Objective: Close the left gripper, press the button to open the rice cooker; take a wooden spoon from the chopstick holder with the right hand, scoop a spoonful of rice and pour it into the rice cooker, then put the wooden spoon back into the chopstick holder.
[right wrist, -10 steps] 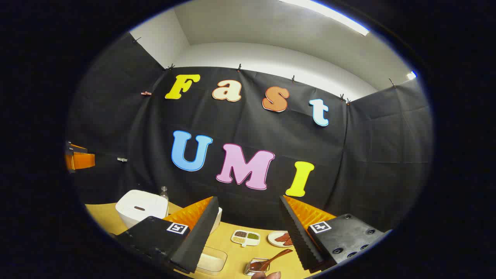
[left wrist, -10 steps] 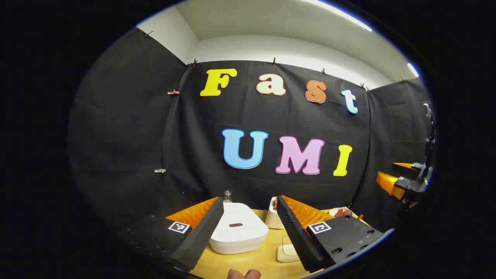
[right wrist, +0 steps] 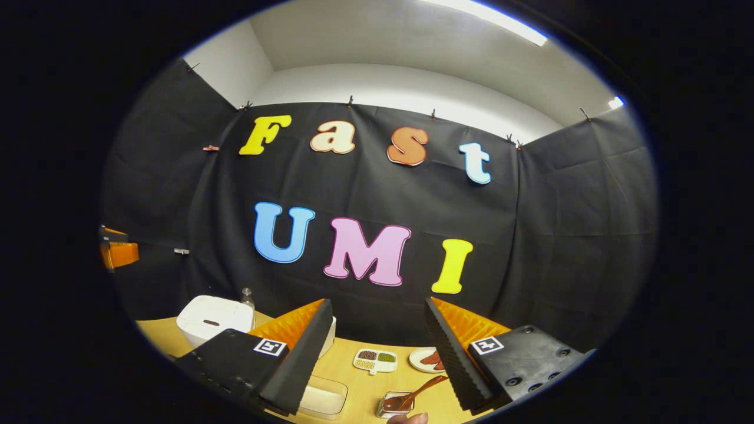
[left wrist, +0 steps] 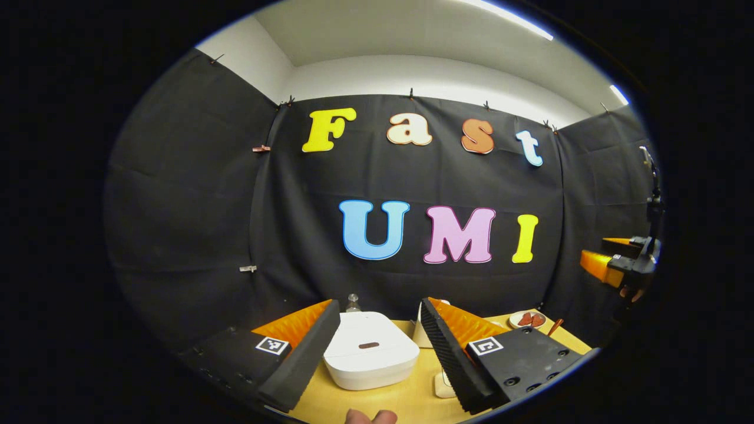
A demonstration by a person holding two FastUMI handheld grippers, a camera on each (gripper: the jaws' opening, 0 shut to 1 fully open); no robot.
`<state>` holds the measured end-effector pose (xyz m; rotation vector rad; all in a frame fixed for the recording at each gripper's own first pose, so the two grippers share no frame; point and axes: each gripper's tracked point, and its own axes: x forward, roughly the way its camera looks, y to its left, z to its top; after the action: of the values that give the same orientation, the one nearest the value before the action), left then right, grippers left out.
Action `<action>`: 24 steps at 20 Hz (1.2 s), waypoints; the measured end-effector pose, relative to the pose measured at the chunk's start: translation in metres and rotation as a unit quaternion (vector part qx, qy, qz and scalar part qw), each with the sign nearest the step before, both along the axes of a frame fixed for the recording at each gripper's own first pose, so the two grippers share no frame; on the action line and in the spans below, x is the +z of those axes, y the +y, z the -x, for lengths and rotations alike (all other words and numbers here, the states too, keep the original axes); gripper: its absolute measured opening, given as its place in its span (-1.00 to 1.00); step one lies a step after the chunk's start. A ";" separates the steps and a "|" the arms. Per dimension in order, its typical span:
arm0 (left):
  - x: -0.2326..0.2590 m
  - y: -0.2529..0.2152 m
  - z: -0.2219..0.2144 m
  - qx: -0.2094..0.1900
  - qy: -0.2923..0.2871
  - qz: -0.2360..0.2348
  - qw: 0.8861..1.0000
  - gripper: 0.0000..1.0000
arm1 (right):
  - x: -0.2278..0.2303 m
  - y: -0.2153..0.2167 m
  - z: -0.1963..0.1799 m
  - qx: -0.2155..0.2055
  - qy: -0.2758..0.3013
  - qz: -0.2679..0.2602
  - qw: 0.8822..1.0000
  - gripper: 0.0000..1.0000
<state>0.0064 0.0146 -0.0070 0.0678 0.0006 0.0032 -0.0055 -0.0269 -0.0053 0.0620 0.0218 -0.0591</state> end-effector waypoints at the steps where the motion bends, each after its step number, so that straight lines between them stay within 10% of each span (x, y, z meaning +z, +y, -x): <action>1: 0.000 0.000 -0.002 -0.002 0.000 -0.001 1.000 0.91 | 0.000 -0.004 0.003 -0.006 0.001 -0.004 1.000 0.95; 10: -0.027 -0.008 -0.031 -0.053 0.022 0.010 0.998 0.87 | 0.003 -0.010 0.023 -0.032 -0.001 0.006 0.999 0.94; 15: -0.051 0.004 -0.070 -0.094 0.057 0.042 0.993 -0.84 | 0.004 -0.012 0.029 -0.044 0.001 0.035 0.998 0.94; 24: -0.165 0.023 -0.176 -0.213 0.279 0.035 0.936 -0.87 | -0.009 -0.027 0.034 -0.090 0.014 0.052 0.994 0.94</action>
<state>0.1821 0.0381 -0.1719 -0.0058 0.5554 -0.4515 -0.0396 -0.0542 -0.0138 -0.0416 0.0415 -0.2409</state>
